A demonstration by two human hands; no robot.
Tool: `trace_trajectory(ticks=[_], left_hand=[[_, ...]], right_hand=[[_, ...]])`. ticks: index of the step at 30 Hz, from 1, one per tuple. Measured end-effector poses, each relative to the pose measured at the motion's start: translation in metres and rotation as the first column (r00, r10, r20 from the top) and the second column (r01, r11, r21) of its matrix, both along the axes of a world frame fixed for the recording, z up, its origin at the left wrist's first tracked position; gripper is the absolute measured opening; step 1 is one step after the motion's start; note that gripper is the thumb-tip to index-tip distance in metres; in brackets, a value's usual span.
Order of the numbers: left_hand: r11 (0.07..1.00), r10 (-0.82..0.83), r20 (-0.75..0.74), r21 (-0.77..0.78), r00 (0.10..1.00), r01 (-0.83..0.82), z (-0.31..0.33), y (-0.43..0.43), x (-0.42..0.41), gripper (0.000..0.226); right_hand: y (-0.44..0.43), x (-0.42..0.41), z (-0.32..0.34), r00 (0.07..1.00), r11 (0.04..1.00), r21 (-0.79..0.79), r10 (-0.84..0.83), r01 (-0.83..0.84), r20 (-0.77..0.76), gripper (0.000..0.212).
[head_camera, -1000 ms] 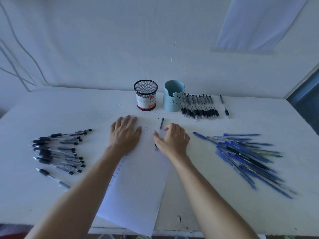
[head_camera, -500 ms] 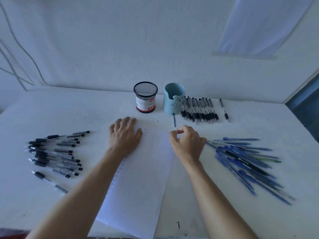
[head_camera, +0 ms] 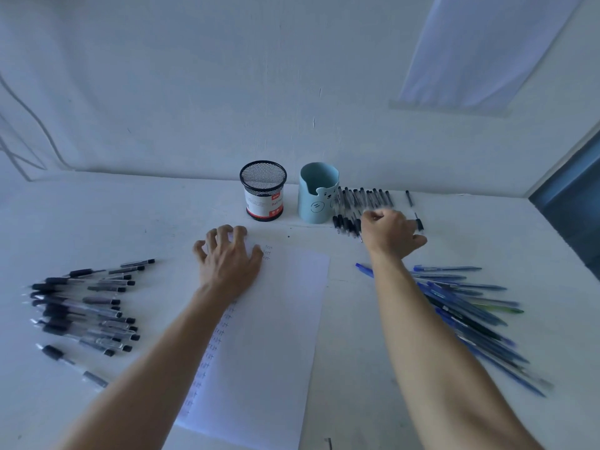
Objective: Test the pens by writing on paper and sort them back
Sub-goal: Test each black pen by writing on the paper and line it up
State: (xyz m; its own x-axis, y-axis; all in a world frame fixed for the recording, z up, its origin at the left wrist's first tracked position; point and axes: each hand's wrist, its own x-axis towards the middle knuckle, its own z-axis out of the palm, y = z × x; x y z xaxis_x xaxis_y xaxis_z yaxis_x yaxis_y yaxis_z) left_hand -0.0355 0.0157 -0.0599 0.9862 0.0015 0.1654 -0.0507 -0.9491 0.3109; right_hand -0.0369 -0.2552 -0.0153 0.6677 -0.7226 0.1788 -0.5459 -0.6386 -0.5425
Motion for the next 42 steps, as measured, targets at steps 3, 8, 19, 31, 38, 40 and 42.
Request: trace_trajectory(ticks=[3, 8, 19, 31, 38, 40, 42], left_hand=[[1.000, -0.001, -0.002, -0.002, 1.000, 0.001, -0.002, 0.000, 0.000, 0.038], [1.000, 0.001, -0.007, 0.002, 1.000, -0.001, -0.002, 0.000, 0.000, 0.039], [0.999, 0.012, -0.004, -0.045, 1.000, -0.012, -0.001, 0.002, -0.002, 0.043], [0.798, 0.075, -0.025, -0.598, 0.997, -0.075, 0.027, 0.041, -0.009, 0.044], [0.968, 0.250, 0.010, 0.003, 0.968, -0.250, 0.025, 0.095, -0.023, 0.044], [0.937, 0.334, -0.053, 0.124, 0.941, -0.325, 0.028, 0.106, -0.027, 0.041], [0.914, 0.377, -0.098, 0.197, 0.921, -0.354, 0.028, 0.112, -0.030, 0.034]], right_hand=[[-0.003, 0.011, -0.006, 0.998, 1.000, 0.000, -0.004, 0.004, -0.056, 0.026], [-0.006, 0.018, -0.011, 0.996, 1.000, -0.009, 0.021, -0.022, -0.091, 0.029], [0.036, -0.019, -0.002, 0.981, 0.996, -0.033, 0.092, -0.088, 0.173, 0.025], [0.127, -0.094, -0.040, 0.633, 0.633, -0.048, 0.764, -0.773, -0.129, 0.058], [0.131, -0.101, -0.043, 0.583, 0.598, -0.035, 0.765, -0.801, -0.274, 0.087], [0.132, -0.101, -0.042, 0.584, 0.601, -0.036, 0.759, -0.799, -0.288, 0.084], [0.132, -0.102, -0.042, 0.584, 0.604, -0.034, 0.754, -0.797, -0.300, 0.073]])
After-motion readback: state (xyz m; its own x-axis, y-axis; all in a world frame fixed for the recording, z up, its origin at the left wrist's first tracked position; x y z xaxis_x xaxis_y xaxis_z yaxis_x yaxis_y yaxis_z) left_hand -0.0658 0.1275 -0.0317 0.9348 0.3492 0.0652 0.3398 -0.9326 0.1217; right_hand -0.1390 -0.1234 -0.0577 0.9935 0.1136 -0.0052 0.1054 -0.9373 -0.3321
